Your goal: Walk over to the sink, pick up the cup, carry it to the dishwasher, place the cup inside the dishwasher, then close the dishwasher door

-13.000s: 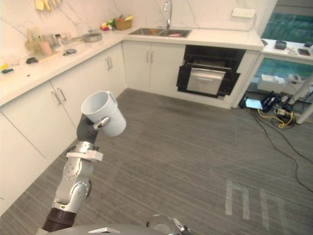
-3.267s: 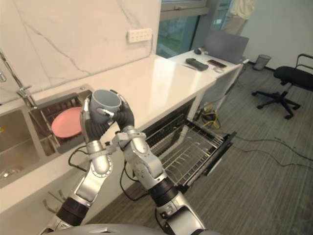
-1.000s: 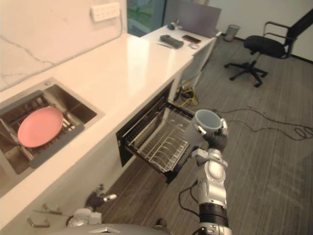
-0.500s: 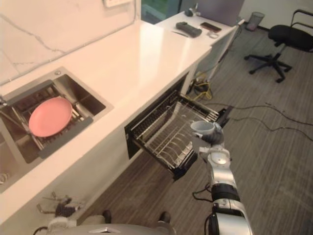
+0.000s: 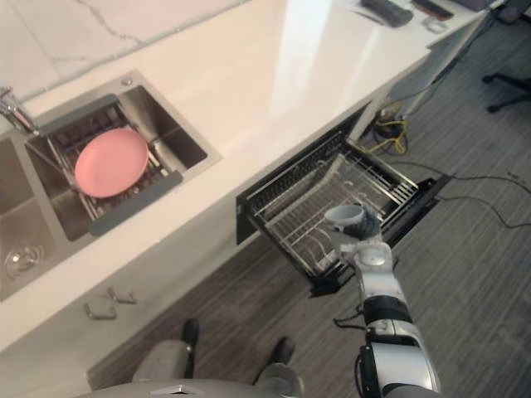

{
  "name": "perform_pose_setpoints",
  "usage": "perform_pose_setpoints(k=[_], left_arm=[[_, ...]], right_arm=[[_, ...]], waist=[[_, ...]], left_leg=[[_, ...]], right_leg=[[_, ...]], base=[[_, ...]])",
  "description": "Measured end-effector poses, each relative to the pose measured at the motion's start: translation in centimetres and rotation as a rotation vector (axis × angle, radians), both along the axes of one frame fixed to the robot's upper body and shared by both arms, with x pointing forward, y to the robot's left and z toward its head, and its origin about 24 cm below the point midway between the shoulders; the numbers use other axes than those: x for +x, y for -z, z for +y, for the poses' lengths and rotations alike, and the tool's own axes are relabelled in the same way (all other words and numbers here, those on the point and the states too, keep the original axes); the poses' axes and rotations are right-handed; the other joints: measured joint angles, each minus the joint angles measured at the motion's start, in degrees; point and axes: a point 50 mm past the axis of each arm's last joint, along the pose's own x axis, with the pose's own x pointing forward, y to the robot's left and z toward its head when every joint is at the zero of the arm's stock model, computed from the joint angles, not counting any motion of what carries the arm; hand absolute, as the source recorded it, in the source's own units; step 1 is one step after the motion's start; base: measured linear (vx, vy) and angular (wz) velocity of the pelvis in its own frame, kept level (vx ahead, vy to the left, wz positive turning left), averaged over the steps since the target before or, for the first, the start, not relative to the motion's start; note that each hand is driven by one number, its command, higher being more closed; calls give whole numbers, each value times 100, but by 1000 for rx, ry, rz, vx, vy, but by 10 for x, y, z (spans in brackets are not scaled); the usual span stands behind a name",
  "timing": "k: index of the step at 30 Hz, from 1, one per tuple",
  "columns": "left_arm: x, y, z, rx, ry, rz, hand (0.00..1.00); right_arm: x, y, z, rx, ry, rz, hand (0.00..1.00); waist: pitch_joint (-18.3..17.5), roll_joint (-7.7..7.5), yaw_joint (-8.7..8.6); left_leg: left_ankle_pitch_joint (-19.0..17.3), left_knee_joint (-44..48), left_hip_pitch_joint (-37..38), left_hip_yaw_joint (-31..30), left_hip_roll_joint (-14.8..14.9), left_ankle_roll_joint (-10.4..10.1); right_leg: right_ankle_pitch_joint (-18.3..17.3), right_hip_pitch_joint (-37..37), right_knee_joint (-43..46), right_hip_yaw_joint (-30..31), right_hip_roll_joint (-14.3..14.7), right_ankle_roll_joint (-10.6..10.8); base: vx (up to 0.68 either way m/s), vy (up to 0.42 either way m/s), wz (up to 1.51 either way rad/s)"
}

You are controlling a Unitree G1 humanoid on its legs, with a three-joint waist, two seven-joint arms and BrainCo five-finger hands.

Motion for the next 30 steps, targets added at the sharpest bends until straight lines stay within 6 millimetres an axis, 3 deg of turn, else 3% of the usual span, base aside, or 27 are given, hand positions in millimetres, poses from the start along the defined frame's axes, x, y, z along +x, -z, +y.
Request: perform_pose_setpoints(k=[3,8,19,26,30], left_arm=[[0,0,-1,-6,-9,-6,0],[3,-1,0,-15,-32,-38,0],[7,0,-10,-66,-36,-59,0],[11,0,-10,-66,-17,-68,0],[15,0,-10,-64,-2,-78,0]], right_arm=[[5,-6,2,-3,-8,-23,100],[15,-15,12,-20,-38,-44,100],[34,-41,17,-5,-4,-118,100],[47,-54,18,68,19,-126,100],[49,-65,7,56,46,-122,100]], waist=[[83,-7,129],[274,-50,174],[718,-193,446],[816,-302,524],[901,-320,560]], left_leg=[[53,-23,-125,-9,-2,-1],[190,-185,-173,-127,-13,-7],[505,-422,-523,-287,-65,8],[658,-619,-576,-287,-56,41],[791,-798,-597,-289,-52,43]], right_leg=[[22,-127,1,-5,-1,-12],[33,-178,24,-134,-1,-26],[14,-619,270,-265,-110,-24],[-94,-912,604,-211,-212,-70],[-110,-1047,701,-196,-243,-61]], base=[[-37,5,3],[-18,-1,12],[-42,18,9],[-30,11,0],[-49,7,1]])
